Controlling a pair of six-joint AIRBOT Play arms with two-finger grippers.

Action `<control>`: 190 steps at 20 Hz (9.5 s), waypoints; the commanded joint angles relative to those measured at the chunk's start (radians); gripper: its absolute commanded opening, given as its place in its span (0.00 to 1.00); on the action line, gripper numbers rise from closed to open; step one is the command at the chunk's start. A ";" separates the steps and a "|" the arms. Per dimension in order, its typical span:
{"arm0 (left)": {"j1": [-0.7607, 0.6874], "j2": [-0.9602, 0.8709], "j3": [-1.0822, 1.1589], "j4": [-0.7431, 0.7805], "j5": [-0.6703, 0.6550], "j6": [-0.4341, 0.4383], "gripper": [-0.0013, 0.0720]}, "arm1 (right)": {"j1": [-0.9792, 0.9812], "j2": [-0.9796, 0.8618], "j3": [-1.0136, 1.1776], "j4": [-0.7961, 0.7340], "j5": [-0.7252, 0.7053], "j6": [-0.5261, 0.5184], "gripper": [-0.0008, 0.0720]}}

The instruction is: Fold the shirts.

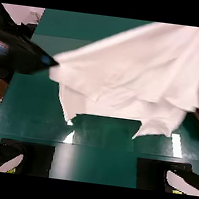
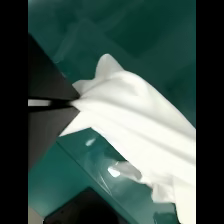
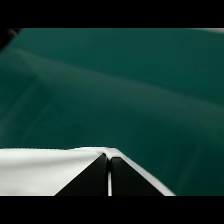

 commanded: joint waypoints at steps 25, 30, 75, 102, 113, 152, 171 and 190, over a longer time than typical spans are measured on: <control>0.347 -0.291 -0.298 0.505 0.193 -0.099 0.76 | -0.092 -0.234 -0.209 0.028 0.152 -0.128 0.51; 0.692 -0.212 -0.589 -0.019 0.230 0.167 0.76 | -0.173 -0.106 -0.426 0.218 0.105 -0.176 0.51; 0.484 -0.218 -0.573 -0.270 0.283 0.326 0.05 | -0.586 -0.172 -1.052 0.204 -0.057 -0.145 0.51; 0.484 -0.030 0.721 -0.318 0.288 0.118 0.05 | -0.529 0.444 -0.051 0.358 -0.393 -0.154 0.03; 0.484 0.142 0.613 -0.229 0.248 0.040 0.05 | -0.634 0.519 0.028 0.097 -0.111 -0.022 0.02; 0.353 -0.595 -0.272 -0.018 0.555 0.207 0.05 | -0.206 -0.314 -0.529 -0.342 -0.190 0.086 0.03; 0.597 -0.238 -0.692 -0.031 0.162 0.257 0.68 | -0.396 -0.033 -0.504 0.034 0.214 -0.117 0.43; 0.418 -0.235 -0.865 -0.175 0.404 0.261 0.17 | -0.391 0.016 -0.505 0.040 0.248 -0.117 0.43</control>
